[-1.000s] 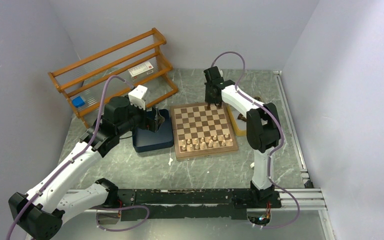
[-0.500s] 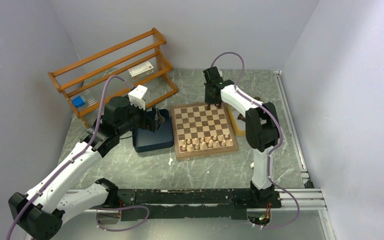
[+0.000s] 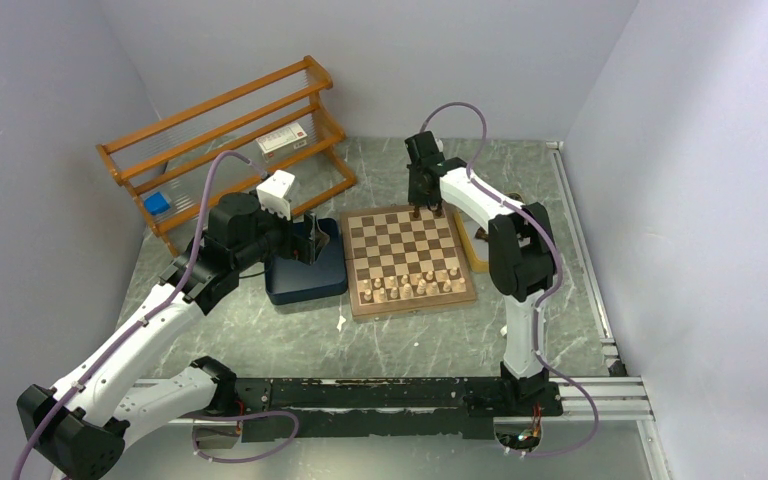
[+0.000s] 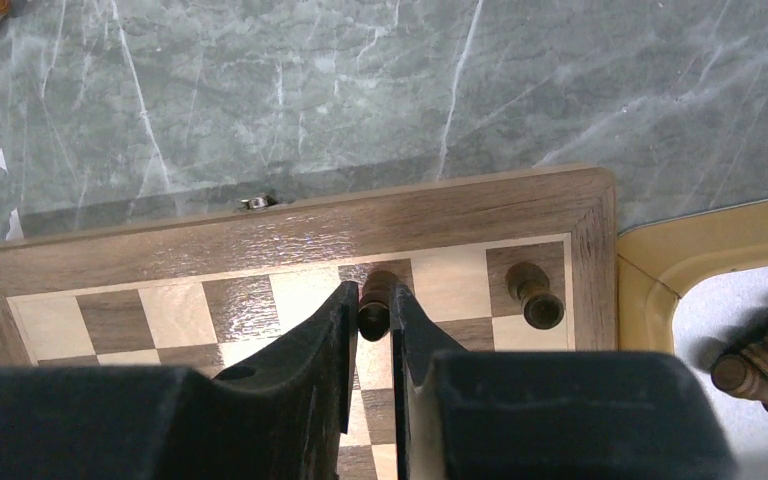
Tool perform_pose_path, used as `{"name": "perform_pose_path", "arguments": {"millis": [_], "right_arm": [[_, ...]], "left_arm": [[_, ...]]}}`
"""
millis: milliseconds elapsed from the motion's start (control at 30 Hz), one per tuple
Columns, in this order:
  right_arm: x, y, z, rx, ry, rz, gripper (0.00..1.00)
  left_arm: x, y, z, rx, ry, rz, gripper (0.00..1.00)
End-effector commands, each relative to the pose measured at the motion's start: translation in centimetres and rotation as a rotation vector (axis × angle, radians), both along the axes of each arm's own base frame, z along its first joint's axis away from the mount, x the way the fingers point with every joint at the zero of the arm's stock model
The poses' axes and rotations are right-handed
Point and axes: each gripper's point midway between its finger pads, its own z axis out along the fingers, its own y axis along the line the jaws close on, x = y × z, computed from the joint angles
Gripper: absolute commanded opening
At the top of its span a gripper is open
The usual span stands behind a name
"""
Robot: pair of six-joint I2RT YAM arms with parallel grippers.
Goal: Set up the chess pieces on the board
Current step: Place the chess piece on the chessboard.
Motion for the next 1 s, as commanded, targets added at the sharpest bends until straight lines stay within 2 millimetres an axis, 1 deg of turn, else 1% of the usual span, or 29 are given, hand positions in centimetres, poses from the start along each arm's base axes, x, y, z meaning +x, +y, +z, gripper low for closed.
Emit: {"name": "perform_pose_path", "arguments": {"millis": [0, 567, 800, 967], "right_arm": [[0.20, 0.45, -0.39, 0.000, 0.014, 0.003, 0.21], [-0.26, 0.27, 0.13, -0.001, 0.019, 0.005, 0.20], [-0.42, 0.18, -0.15, -0.005, 0.030, 0.003, 0.20], [-0.37, 0.26, 0.14, 0.001, 0.025, 0.002, 0.20]], "left_arm": [[-0.06, 0.01, 0.66, -0.004, -0.034, -0.003, 0.98], [-0.09, -0.02, 0.66, -0.005, -0.033, -0.005, 0.98], [-0.10, -0.01, 0.70, -0.006, -0.034, -0.004, 0.98], [-0.12, 0.04, 0.71, -0.005, -0.035, -0.003, 0.98]]}}
